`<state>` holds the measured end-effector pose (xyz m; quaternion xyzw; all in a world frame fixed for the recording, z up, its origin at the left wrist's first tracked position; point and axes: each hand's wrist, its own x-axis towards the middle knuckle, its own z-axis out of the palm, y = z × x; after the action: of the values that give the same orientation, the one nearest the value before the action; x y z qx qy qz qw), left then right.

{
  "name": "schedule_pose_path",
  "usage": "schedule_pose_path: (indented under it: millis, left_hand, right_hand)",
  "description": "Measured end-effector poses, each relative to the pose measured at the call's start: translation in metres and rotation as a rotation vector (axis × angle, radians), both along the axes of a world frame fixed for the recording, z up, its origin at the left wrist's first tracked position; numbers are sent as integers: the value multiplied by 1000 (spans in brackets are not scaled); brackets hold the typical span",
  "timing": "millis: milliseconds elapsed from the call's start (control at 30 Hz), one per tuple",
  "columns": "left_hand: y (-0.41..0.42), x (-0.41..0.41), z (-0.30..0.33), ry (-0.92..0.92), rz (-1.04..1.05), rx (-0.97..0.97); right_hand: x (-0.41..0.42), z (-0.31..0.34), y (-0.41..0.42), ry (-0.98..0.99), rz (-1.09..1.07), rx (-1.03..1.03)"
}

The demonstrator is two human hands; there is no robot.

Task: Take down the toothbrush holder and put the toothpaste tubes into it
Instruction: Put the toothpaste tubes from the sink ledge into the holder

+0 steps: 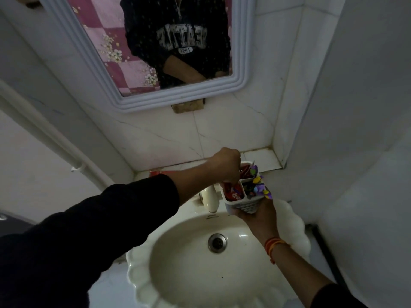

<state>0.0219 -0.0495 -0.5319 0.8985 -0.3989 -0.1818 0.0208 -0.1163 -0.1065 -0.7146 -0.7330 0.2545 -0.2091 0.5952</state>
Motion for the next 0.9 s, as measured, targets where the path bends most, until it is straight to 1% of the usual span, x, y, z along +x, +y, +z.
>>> schedule_pose_path:
  millis: [133, 267, 333, 400, 433, 467, 500, 567, 633, 667, 700, 733, 767, 800, 900]
  left_hand:
    - [-2, -6, -4, 22, 60, -14]
    - [-1, -9, -3, 54, 43, 9]
    - [1, -3, -1, 100, 54, 32]
    - [6, 9, 8, 231, 159, -45]
    - [10, 17, 13, 300, 235, -117]
    - [15, 27, 16, 321, 296, -196]
    - [21, 38, 17, 308, 345, -261]
    - [42, 57, 10, 222, 374, -264]
    - [61, 73, -8, 132, 357, -168]
    - [73, 80, -17, 100, 354, -86]
    - [85, 90, -32, 56, 349, -93]
    - [94, 96, -42, 69, 450, -54]
    - [102, 102, -55, -34, 441, -4]
    - [111, 104, -64, -74, 434, 16]
    - [131, 112, -86, -91, 439, 74]
  right_hand:
    - [1, -5, -2, 22, -9, -59]
    - [1, -2, -1, 23, -23, -82]
    - [1, 0, -1, 23, -11, -99]
    - [1, 0, -2, 28, -12, -105]
    - [1, 0, -3, 28, -10, -109]
    - [1, 0, -3, 26, -6, -118]
    - [1, 0, -3, 22, -3, -125]
    - [1, -1, -4, 18, -3, -144]
    - [1, 0, -3, 10, -13, -154]
    - [1, -1, -4, 6, -18, -150]
    - [1, -2, -4, 1, -19, -144]
    - [2, -2, -3, 1, -15, -138]
    - [1, -3, -3, -1, -13, -138]
    - [2, -4, -4, -3, -9, -137]
    - [2, -9, -4, 6, -8, -126]
